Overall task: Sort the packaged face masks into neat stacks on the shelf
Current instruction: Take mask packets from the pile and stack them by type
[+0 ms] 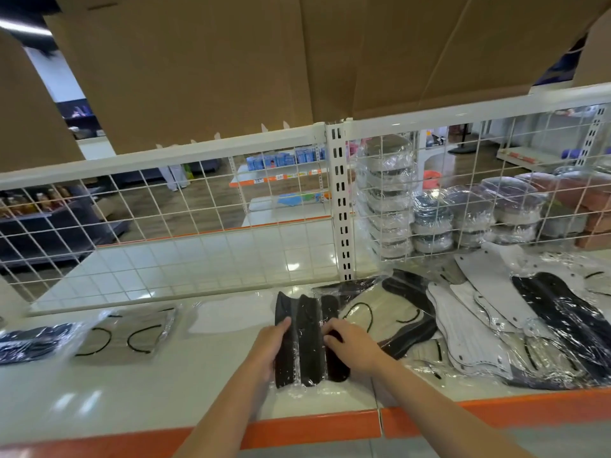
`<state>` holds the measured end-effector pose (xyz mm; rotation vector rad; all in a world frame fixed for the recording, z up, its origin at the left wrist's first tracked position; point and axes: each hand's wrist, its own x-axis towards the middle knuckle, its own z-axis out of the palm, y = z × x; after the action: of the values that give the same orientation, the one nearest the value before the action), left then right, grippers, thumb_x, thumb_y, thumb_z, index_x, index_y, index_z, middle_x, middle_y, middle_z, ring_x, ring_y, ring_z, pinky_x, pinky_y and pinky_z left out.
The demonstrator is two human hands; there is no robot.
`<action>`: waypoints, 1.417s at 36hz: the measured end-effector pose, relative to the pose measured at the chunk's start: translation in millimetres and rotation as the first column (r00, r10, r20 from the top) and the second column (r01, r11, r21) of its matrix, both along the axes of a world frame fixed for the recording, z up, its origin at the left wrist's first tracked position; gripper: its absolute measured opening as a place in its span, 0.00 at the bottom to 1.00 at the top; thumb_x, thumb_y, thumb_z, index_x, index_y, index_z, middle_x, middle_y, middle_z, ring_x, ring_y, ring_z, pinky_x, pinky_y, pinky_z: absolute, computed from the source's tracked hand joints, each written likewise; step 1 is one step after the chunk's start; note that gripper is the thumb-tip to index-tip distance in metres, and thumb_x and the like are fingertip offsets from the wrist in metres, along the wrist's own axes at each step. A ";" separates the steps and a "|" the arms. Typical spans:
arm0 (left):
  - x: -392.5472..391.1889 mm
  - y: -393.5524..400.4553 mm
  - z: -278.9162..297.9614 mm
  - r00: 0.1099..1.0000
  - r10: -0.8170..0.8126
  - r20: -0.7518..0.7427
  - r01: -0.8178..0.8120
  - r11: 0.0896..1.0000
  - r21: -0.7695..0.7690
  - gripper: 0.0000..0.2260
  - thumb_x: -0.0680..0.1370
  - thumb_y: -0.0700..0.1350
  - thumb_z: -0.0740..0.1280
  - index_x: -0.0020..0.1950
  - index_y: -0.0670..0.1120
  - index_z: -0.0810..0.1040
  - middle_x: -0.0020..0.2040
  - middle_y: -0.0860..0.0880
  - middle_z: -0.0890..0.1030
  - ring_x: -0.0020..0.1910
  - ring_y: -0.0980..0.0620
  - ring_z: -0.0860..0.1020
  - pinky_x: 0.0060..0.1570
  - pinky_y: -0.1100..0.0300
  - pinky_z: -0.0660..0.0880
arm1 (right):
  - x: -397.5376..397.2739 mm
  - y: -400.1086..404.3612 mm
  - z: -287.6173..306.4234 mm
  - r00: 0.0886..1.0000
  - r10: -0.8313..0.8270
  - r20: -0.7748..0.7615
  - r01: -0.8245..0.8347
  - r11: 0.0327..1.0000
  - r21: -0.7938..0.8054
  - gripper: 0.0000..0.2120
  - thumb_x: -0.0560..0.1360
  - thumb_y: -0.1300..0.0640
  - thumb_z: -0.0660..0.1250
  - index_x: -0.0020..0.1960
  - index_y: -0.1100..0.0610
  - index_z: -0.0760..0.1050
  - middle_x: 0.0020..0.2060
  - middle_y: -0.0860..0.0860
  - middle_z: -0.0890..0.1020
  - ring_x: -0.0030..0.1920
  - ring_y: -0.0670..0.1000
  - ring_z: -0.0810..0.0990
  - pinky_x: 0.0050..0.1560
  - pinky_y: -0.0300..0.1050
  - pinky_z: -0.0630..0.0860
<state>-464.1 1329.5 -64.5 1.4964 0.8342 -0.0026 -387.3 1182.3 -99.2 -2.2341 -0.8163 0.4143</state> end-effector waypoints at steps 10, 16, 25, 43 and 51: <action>-10.3 15.1 4.8 0.993 0.100 0.061 -0.106 0.989 0.101 0.07 0.74 0.34 0.68 0.50 0.42 0.77 0.42 0.43 0.82 0.40 0.47 0.80 0.33 0.58 0.73 | 6.2 26.6 6.6 0.989 -0.102 0.106 0.084 0.984 0.158 0.08 0.79 0.62 0.59 0.52 0.54 0.75 0.53 0.48 0.76 0.53 0.47 0.75 0.55 0.37 0.72; -22.3 40.1 11.6 0.974 0.207 0.090 -0.216 0.971 0.106 0.06 0.76 0.33 0.65 0.51 0.40 0.76 0.43 0.40 0.82 0.40 0.44 0.80 0.38 0.55 0.75 | 43.9 27.6 4.1 0.965 -0.147 0.215 0.168 0.982 -0.085 0.18 0.77 0.58 0.61 0.67 0.58 0.66 0.65 0.54 0.70 0.64 0.53 0.70 0.63 0.46 0.68; -33.6 52.4 2.9 0.966 0.254 0.043 -0.257 0.961 0.100 0.05 0.76 0.33 0.63 0.50 0.41 0.75 0.44 0.39 0.82 0.41 0.43 0.80 0.36 0.56 0.74 | 45.6 31.0 -1.1 0.899 0.058 0.435 0.164 0.874 -0.457 0.26 0.76 0.45 0.60 0.71 0.52 0.62 0.68 0.55 0.66 0.69 0.56 0.62 0.69 0.55 0.62; -29.2 38.4 -7.4 0.969 0.247 0.013 -0.245 0.966 -0.085 0.08 0.74 0.34 0.67 0.52 0.35 0.78 0.47 0.34 0.82 0.47 0.36 0.81 0.47 0.44 0.78 | 0.2 39.0 19.3 0.978 0.187 0.090 -0.197 0.974 0.109 0.08 0.79 0.54 0.62 0.54 0.50 0.79 0.49 0.42 0.77 0.50 0.43 0.76 0.58 0.40 0.73; -26.4 40.0 -8.7 0.961 0.241 0.135 -0.209 0.955 -0.211 0.20 0.76 0.57 0.64 0.54 0.41 0.79 0.49 0.39 0.83 0.51 0.40 0.80 0.55 0.46 0.75 | -14.1 25.9 8.4 0.957 0.287 -0.045 -0.280 0.952 0.121 0.11 0.74 0.65 0.64 0.44 0.54 0.84 0.56 0.50 0.80 0.55 0.44 0.77 0.61 0.39 0.71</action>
<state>-490.5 1369.5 -73.1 1.1948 0.8460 0.1983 -401.4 1208.2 -90.8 -1.9942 -1.1045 0.5559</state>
